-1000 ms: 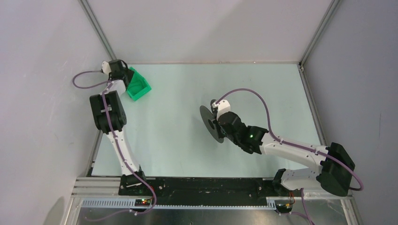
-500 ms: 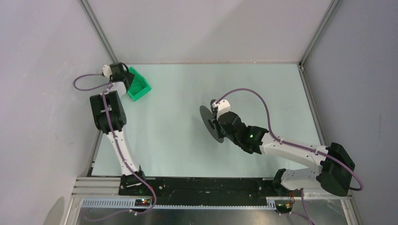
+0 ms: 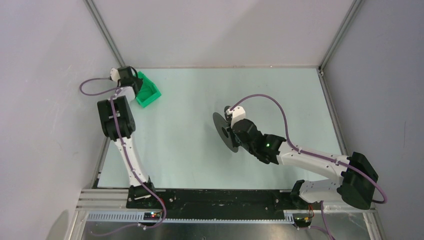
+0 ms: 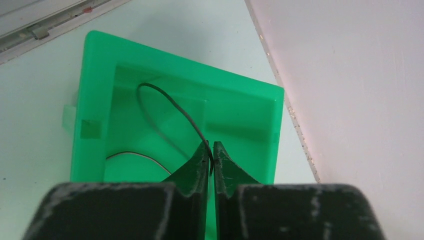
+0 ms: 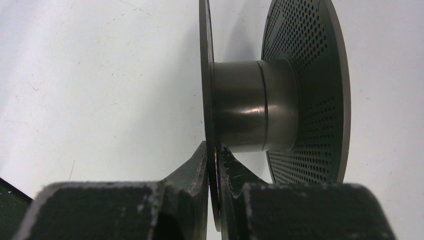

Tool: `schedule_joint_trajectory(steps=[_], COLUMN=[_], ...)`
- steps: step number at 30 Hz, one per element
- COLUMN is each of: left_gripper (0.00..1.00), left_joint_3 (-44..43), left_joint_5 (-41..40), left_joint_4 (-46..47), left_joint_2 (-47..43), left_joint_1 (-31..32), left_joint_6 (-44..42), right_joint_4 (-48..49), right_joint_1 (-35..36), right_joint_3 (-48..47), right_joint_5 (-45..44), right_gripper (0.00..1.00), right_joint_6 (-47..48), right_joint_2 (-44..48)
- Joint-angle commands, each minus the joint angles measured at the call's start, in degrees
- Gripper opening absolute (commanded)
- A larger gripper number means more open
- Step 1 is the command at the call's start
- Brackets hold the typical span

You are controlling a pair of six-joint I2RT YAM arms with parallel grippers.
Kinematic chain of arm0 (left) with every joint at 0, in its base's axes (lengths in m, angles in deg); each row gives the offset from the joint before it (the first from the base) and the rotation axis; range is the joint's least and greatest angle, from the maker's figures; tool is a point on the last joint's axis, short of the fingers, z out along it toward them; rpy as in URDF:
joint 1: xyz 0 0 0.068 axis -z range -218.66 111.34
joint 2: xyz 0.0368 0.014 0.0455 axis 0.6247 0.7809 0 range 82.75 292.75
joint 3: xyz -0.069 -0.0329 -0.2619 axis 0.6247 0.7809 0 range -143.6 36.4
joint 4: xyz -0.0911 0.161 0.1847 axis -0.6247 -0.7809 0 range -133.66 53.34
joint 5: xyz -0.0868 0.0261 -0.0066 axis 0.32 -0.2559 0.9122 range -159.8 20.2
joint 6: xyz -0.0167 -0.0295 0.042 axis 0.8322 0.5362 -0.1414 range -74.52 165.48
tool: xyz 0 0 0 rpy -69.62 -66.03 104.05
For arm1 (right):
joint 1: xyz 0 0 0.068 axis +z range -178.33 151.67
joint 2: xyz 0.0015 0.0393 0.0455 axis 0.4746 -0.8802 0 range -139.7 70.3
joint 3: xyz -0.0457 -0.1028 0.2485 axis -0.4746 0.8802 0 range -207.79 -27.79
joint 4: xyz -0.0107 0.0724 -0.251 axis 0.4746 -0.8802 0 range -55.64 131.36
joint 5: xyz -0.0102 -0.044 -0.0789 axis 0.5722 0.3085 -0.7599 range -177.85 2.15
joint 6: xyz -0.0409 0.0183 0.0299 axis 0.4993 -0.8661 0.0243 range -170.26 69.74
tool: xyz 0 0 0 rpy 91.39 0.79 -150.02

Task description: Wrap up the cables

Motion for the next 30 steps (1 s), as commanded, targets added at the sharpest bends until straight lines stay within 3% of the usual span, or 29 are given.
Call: schedule_joint_trajectory(steps=[1, 8, 13, 17, 20, 30], left_gripper=[0.04, 0.00, 0.00, 0.00, 0.00, 0.00], left_joint_3=[-2.59, -1.35, 4.90, 12.36, 18.51, 24.79], left_joint_5=[0.09, 1.32, -0.54, -0.95, 1.55, 13.85], left_joint_4=[1.45, 1.45, 1.10, 0.66, -1.57, -11.19], left_joint_2=[-1.23, -6.98, -17.12, -26.53, -37.07, -55.92], left_joint_1=[-0.66, -0.65, 0.08, 0.43, 1.06, 4.69], left_joint_6=[-1.27, -1.85, -4.15, -3.76, -4.25, -11.95], right_joint_4=[1.68, 1.40, 2.09, 1.82, 1.63, -4.27], right_joint_1=[-0.47, -0.45, -0.51, -0.53, 0.97, 5.10], right_joint_3=[0.06, 0.06, -0.39, -0.81, -1.83, -13.54], right_joint_5=[-0.55, -0.40, 0.43, -1.98, -5.50, -9.96], right_gripper=[0.13, 0.13, 0.13, 0.12, 0.05, 0.00], right_joint_6=[0.05, 0.06, -2.66, -10.77, -19.07, -34.46], right_joint_2=[0.13, 0.11, 1.65, 1.41, -2.08, -13.80])
